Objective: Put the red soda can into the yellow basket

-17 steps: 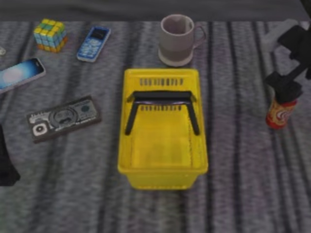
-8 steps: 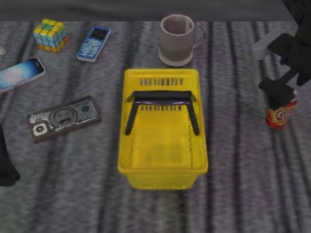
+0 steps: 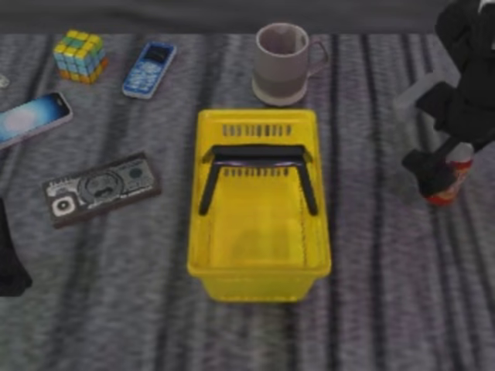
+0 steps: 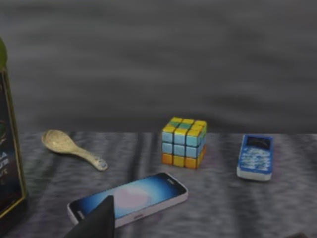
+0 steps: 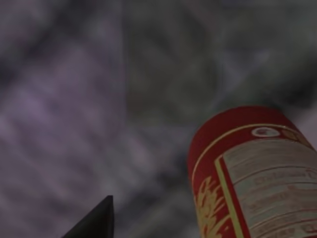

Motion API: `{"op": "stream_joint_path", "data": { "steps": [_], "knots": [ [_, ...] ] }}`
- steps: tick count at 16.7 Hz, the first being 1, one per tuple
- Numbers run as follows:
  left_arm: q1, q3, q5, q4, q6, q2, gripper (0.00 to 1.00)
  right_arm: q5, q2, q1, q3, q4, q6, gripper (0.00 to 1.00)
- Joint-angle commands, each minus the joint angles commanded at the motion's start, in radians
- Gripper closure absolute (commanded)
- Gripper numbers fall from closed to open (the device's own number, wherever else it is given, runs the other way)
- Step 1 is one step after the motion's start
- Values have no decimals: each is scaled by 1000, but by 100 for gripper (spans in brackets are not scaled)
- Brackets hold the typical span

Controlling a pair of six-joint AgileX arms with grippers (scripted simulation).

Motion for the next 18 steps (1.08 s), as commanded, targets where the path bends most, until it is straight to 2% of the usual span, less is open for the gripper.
{"op": "stream_joint_path", "data": {
  "steps": [4,17,18],
  "knots": [
    [0,0,0,0,0,0,0,0,2,0,-4,5,0,0],
    [0,0,0,0,0,0,0,0,2,0,-4,5,0,98],
    [0,0,0,0,0,0,0,0,2,0,-4,5,0,100]
  ]
}}
